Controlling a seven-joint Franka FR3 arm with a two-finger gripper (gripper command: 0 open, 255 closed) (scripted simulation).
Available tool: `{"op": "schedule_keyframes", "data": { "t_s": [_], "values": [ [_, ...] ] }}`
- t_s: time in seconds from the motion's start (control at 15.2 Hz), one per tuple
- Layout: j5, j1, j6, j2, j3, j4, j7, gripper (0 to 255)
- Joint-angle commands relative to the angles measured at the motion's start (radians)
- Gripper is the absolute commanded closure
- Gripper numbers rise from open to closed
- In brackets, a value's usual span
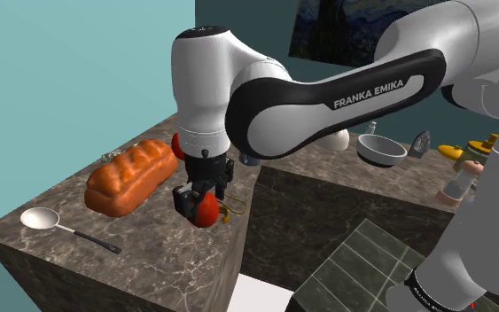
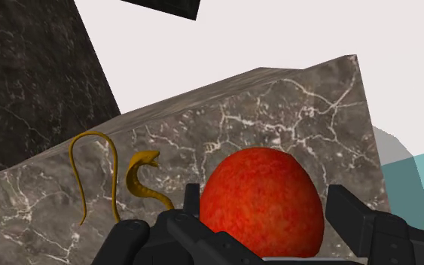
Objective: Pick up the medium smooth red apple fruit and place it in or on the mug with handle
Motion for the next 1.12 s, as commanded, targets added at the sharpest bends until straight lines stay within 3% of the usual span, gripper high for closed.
{"op": "schedule_keyframes", "data": {
  "t_s": [0.0,0.53,1.06],
  "values": [
    [0.006,-0.001,-0.027,-0.006,0.001,0.022,-0.006,255],
    [0.018,0.002,-0.123,-0.018,0.006,0.109,-0.02,255],
    [0.067,-0.13,-0.093,-0.091,-0.064,0.043,-0.224,255]
  ]
}}
